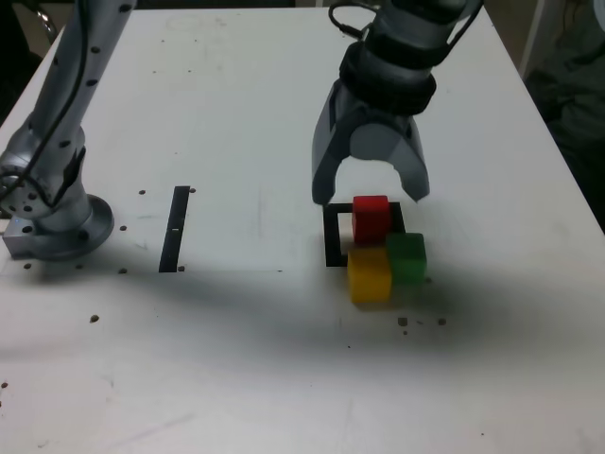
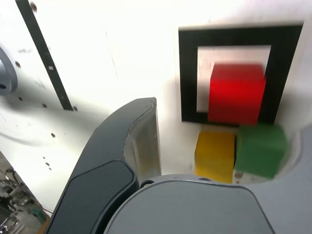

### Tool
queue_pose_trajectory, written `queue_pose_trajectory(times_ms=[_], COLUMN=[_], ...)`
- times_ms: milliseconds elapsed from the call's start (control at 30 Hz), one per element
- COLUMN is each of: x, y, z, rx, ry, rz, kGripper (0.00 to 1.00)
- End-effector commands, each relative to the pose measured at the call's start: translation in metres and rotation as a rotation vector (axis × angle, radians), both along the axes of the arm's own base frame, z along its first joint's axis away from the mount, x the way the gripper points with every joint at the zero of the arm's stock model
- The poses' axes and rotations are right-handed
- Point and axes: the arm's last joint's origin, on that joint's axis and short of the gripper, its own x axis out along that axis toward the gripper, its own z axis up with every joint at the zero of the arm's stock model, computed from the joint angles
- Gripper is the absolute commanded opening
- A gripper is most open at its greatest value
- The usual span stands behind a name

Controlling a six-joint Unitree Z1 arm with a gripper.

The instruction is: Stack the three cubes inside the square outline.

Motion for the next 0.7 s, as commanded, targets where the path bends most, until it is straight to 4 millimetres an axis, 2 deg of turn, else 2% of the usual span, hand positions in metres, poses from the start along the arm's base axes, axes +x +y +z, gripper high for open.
queue_pose_trajectory(times_ms=[0, 333, 667], x=[-0.004, -0.008, -0.007], y=[-0.013, -0.058, -0.080], z=[0.006, 0.007, -0.005], rx=[-0.003, -0.018, -0.024], ry=[-0.006, -0.019, 0.005], rz=[-0.011, -0.052, -0.085], kGripper=[0.99, 0.99, 0.98])
